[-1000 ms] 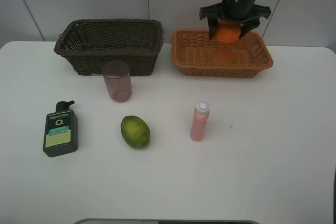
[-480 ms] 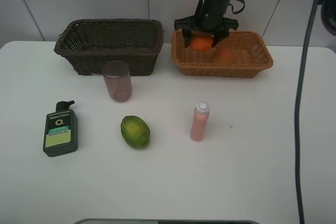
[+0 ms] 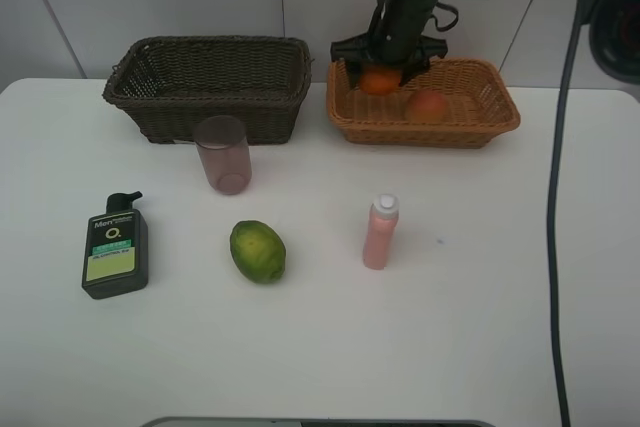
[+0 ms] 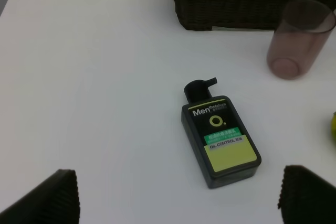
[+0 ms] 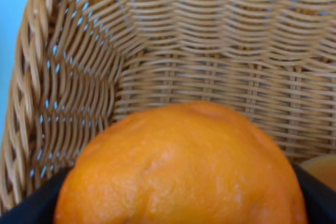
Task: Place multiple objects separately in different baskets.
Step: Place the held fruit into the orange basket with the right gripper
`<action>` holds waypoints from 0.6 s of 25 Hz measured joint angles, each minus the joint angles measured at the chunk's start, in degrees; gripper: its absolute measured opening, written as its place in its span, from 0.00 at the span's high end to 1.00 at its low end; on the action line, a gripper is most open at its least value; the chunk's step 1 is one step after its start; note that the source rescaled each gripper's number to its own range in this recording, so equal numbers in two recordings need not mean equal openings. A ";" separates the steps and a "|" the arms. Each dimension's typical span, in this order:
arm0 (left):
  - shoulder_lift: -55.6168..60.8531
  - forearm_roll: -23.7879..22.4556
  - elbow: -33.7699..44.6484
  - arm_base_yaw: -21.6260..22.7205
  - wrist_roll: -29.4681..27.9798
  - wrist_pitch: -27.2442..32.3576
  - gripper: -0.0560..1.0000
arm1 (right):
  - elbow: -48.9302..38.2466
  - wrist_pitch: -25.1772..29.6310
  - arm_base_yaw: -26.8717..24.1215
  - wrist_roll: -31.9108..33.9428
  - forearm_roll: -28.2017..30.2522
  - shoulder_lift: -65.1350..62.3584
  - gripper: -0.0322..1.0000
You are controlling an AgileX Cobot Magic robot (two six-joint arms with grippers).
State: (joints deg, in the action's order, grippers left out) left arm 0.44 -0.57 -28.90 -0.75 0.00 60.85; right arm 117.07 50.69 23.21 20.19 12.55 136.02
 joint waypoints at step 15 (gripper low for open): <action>0.00 0.00 0.00 0.00 0.00 0.00 0.03 | 0.00 -0.15 0.53 0.56 0.66 2.95 0.30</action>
State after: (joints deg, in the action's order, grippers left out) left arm 0.44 -0.57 -28.90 -0.75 0.00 60.85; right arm 117.07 50.54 23.74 20.75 13.21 138.97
